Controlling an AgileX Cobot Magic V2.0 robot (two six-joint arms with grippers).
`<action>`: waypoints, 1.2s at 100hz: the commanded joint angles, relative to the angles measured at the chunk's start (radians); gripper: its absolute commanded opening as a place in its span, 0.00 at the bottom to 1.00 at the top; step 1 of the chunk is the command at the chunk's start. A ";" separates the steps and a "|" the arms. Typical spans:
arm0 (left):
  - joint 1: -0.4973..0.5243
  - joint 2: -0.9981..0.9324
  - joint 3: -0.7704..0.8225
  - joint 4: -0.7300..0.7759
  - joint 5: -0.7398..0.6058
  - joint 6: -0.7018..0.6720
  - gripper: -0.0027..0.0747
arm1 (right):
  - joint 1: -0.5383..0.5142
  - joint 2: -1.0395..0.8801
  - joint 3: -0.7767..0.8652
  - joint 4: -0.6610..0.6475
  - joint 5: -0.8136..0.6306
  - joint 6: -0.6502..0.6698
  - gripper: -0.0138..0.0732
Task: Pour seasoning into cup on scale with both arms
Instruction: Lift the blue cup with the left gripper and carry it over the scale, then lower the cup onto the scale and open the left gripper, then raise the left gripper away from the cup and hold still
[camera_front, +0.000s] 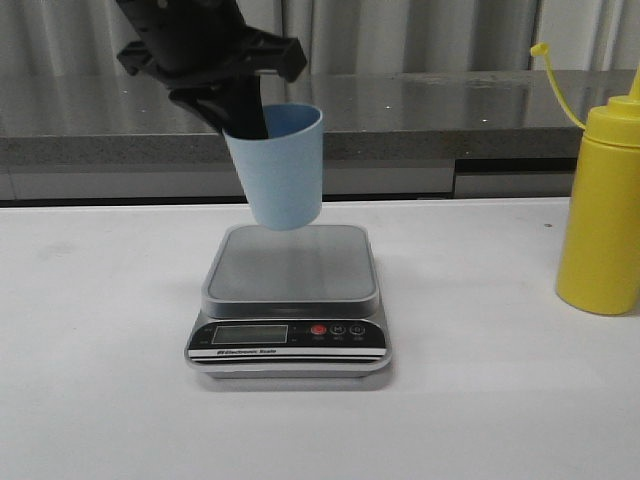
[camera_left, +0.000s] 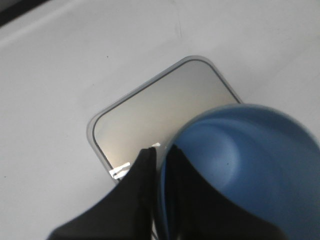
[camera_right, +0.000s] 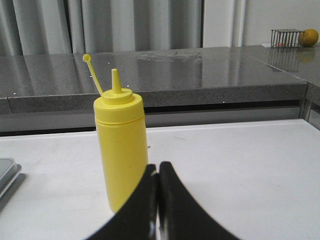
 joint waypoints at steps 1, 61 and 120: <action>-0.009 -0.026 -0.035 -0.008 -0.042 0.002 0.01 | -0.005 -0.022 -0.018 -0.007 -0.079 -0.002 0.08; -0.009 0.020 -0.047 -0.010 -0.044 0.002 0.59 | -0.005 -0.022 -0.018 -0.007 -0.079 -0.002 0.08; 0.059 -0.174 -0.019 -0.010 -0.047 -0.023 0.17 | -0.005 -0.022 -0.018 -0.007 -0.079 -0.002 0.08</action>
